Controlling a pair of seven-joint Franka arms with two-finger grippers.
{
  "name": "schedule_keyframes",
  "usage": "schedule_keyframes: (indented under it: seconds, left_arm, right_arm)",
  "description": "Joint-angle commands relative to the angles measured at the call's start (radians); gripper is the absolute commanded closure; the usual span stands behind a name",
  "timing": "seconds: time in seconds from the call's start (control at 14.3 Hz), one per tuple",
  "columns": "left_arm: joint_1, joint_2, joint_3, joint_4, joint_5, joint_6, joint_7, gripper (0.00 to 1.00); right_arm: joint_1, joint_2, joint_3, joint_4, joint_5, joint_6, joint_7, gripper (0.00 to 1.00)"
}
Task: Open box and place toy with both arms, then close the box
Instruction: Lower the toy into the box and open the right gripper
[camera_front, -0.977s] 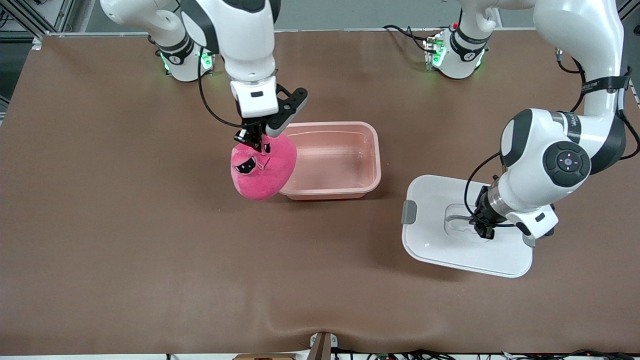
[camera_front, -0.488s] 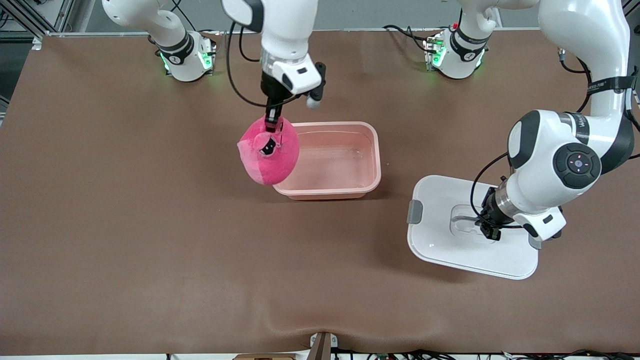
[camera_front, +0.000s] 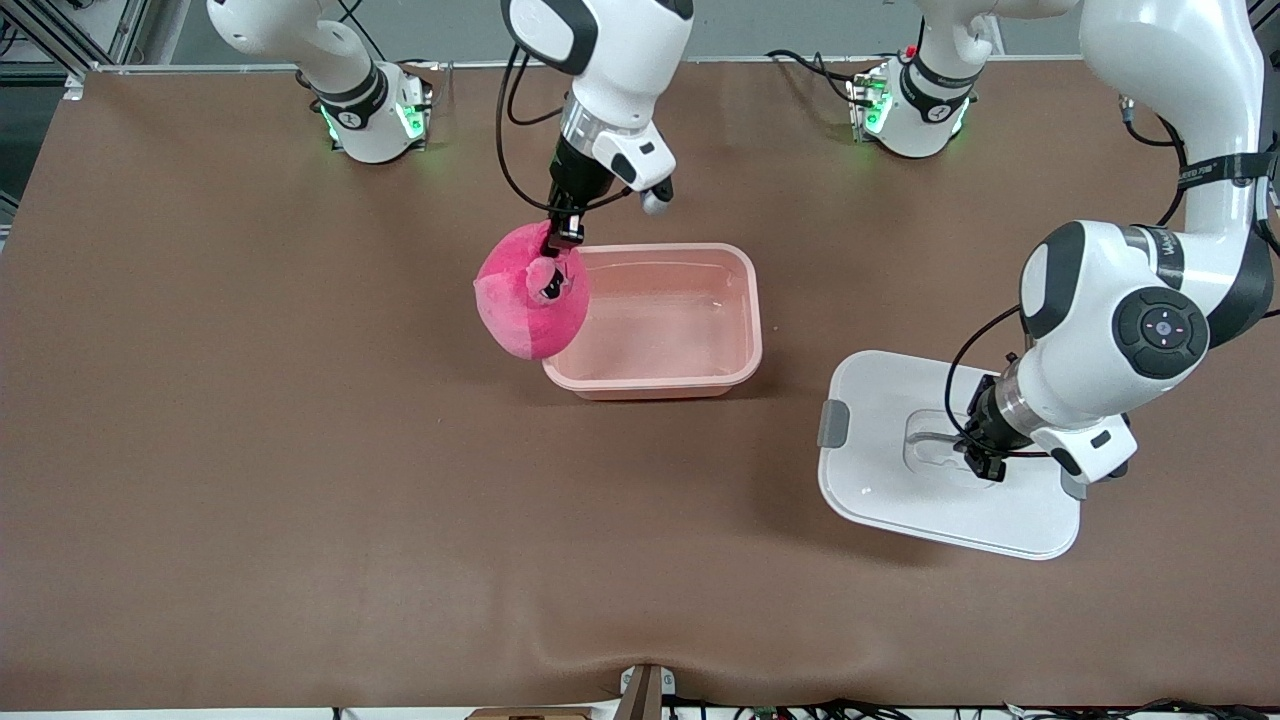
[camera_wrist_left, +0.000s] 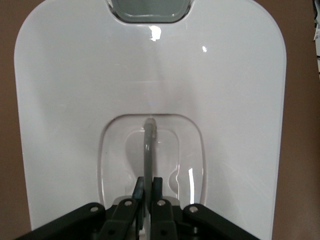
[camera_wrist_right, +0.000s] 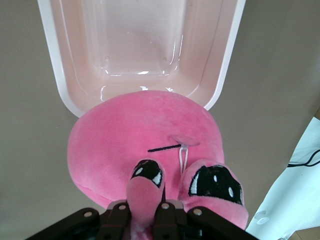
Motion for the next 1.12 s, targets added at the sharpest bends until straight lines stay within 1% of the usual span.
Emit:
schedule_keyframes:
  seconds: [0.0,0.14,0.21,0.28,0.35,0.49,0.63,0.84,0.91,1.05]
  left_arm:
    - [0.009,-0.017,-0.011,-0.017,0.015,0.010,0.017,1.00]
    - [0.009,-0.017,-0.011,-0.017,0.015,0.010,0.017,1.00]
    - [0.009,-0.017,-0.011,-0.016,0.015,0.010,0.017,1.00]
    - [0.009,-0.017,-0.011,-0.016,0.015,0.010,0.017,1.00]
    - [0.009,-0.017,-0.011,-0.017,0.015,0.010,0.017,1.00]
    - [0.009,-0.017,-0.011,-0.017,0.015,0.010,0.017,1.00]
    - [0.011,-0.015,-0.011,-0.016,0.015,0.010,0.017,1.00]
    - [0.011,-0.015,-0.011,-0.016,0.015,0.010,0.017,1.00]
    - [0.011,-0.015,-0.011,-0.016,0.015,0.010,0.017,1.00]
    - [0.011,-0.015,-0.011,-0.016,0.015,0.010,0.017,1.00]
  right_arm:
    - [0.016,0.054,-0.012,0.086,-0.025,-0.033,-0.022,1.00]
    - [0.016,0.086,-0.012,0.115,-0.023,-0.033,-0.021,1.00]
    - [0.022,0.097,-0.012,0.129,-0.023,-0.033,-0.019,0.74]
    - [0.032,0.102,-0.012,0.140,-0.016,-0.034,-0.021,0.27]
    - [0.032,0.100,-0.012,0.157,-0.011,-0.042,-0.022,0.00]
    - [0.036,0.097,-0.011,0.224,-0.009,-0.111,-0.022,0.00]
    - [0.068,0.086,-0.011,0.275,-0.011,-0.161,-0.021,0.00]
    - [0.061,0.038,-0.012,0.297,-0.006,-0.198,-0.021,0.00]
    - [0.058,0.012,-0.023,0.297,0.000,-0.203,-0.021,0.00]
    - [0.014,-0.007,-0.028,0.297,0.003,-0.229,-0.013,0.00]
